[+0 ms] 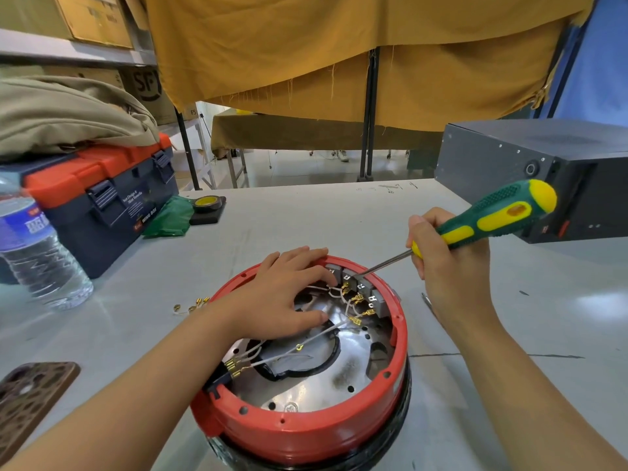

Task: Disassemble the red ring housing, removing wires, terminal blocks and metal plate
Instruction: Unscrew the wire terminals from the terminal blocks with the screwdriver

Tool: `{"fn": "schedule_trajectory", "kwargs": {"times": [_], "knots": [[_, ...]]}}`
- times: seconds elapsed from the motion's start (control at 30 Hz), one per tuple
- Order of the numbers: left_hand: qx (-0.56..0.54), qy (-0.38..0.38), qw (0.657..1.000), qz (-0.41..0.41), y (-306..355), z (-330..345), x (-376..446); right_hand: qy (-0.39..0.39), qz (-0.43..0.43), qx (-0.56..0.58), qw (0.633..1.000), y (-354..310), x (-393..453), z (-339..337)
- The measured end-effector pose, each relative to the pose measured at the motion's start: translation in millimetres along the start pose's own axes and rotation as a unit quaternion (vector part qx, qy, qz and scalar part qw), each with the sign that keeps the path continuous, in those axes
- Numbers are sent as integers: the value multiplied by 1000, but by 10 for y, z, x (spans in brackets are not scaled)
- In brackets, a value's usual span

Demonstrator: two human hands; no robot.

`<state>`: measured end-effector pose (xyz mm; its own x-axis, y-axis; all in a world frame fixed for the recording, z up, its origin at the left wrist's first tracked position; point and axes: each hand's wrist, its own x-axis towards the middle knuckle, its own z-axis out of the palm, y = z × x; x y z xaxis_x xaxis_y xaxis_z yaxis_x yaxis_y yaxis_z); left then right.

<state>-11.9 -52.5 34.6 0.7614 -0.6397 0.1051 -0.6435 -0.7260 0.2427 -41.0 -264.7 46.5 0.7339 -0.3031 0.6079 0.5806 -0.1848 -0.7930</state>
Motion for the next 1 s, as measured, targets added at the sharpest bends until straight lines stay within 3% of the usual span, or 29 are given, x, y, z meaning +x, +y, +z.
{"fn": "schedule_trajectory", "kwargs": {"times": [0.5, 1.0], "knots": [[2, -12, 1000, -7, 10, 3, -5, -29, -28, -35, 999, 3, -47, 40], [14, -18, 1000, -7, 11, 15, 1, 2, 65, 21, 998, 30, 34, 19]]}}
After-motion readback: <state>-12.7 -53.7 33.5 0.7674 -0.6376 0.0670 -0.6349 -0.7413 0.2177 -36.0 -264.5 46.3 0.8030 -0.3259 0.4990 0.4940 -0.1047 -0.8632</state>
